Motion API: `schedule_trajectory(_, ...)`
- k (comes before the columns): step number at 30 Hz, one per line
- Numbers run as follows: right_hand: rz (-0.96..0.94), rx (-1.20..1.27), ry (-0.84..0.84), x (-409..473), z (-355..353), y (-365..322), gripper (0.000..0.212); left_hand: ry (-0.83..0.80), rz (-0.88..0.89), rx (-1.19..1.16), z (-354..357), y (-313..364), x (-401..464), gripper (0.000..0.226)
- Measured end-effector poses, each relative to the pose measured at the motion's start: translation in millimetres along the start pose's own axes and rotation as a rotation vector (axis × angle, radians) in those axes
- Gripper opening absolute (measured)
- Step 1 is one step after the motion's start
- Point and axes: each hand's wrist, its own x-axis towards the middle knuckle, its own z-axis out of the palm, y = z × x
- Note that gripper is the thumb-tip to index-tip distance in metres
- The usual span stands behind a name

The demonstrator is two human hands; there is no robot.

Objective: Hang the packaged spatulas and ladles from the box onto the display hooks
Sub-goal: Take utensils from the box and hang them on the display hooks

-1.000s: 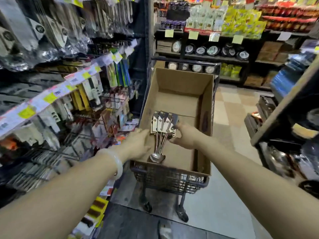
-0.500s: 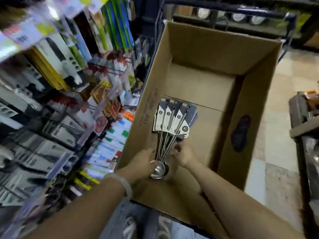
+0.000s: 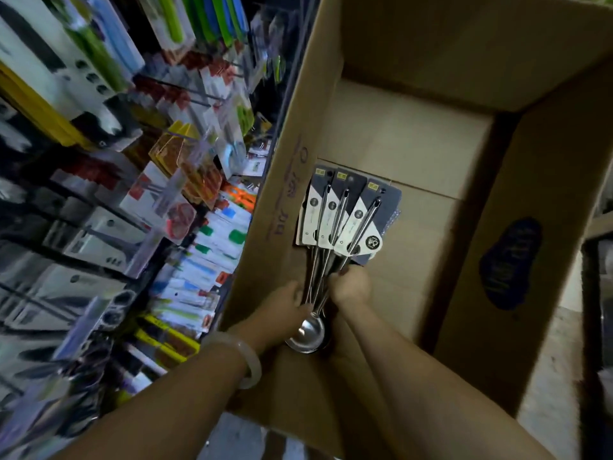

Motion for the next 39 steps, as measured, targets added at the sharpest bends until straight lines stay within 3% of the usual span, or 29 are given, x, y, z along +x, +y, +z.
schedule_trajectory(4,-0.009,0.051,0.034,0.0,-2.9,-4.9,0.018,-0.041,0.0,-0.025,-3.3,-0.1,3.5,0.045)
schedule_trajectory(7,0.024,0.043,0.015,5.6,-4.2,-10.5,0.034,-0.056,0.018,-0.022,-5.5,-0.3,7.0,0.045)
schedule_trajectory(13,0.038,0.063,0.069,-1.3,-2.1,-4.1,0.029,-0.067,-0.008,-0.061,-3.0,-11.0,11.5,0.033)
schedule_trajectory(16,-0.024,0.1,0.142,-9.8,-4.9,2.1,0.016,-0.097,0.006,-0.045,-2.7,-8.9,13.1,0.041)
schedule_trajectory(21,-0.265,0.26,0.181,-24.8,-20.4,-14.6,0.037,-0.048,0.13,0.021,-2.9,13.1,12.7,0.044)
schedule_trajectory(24,-0.335,0.383,0.134,-28.7,-26.1,-35.5,0.035,0.009,0.199,-0.125,-2.2,26.1,11.6,0.017)
schedule_trajectory(27,-0.373,0.421,0.042,-28.2,-35.3,-45.3,0.035,0.054,0.202,-0.333,-5.0,28.8,10.6,0.015)
schedule_trajectory(29,-0.353,0.484,-0.063,-24.3,-40.2,-40.9,0.033,0.09,0.217,-0.364,-8.2,26.1,9.9,0.02)
schedule_trajectory(33,-0.139,0.382,0.066,-1.7,-28.0,2.2,0.035,0.088,0.152,-0.421,-14.5,14.8,12.6,0.025)
schedule_trajectory(37,0.052,0.155,-0.078,-5.7,0.0,32.1,0.006,0.09,0.1,-0.436,-15.1,3.1,13.6,0.016)
schedule_trajectory(39,0.092,0.142,-0.026,-7.6,11.2,30.8,0.022,0.066,0.084,-0.445,-14.9,1.3,12.0,0.015)
